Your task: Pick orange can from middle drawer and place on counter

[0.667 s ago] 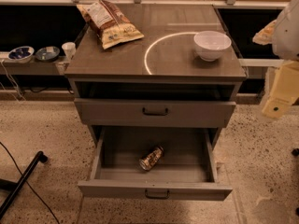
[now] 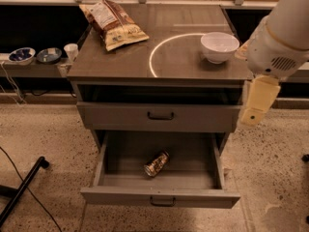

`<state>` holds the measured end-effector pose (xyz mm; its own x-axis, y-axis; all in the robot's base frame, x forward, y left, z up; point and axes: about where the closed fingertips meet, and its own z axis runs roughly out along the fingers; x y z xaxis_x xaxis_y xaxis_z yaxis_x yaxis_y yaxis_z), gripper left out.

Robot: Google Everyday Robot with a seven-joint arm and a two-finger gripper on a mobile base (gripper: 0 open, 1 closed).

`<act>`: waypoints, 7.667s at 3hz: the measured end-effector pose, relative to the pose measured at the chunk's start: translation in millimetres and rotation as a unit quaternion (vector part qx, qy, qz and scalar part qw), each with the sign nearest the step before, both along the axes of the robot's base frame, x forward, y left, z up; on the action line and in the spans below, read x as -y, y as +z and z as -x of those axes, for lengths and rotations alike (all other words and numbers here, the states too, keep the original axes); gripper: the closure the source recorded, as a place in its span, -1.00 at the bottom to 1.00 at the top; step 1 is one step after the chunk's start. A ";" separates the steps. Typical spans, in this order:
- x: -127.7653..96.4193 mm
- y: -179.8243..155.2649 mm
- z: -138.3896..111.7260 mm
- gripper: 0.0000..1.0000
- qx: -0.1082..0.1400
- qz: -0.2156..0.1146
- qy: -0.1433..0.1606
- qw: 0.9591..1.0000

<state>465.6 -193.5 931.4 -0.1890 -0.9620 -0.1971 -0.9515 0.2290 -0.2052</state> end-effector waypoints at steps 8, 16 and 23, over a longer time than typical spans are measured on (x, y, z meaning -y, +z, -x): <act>-87.8 -330.1 -50.7 -1.00 -0.101 -0.018 0.314 0.944; -141.1 -510.2 -129.5 -0.65 0.128 0.010 0.363 0.923; -147.5 -473.7 -112.1 1.00 0.193 -0.147 0.397 0.885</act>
Offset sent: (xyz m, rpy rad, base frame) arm 0.0238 0.1018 -0.1837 0.4446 -0.2021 0.2167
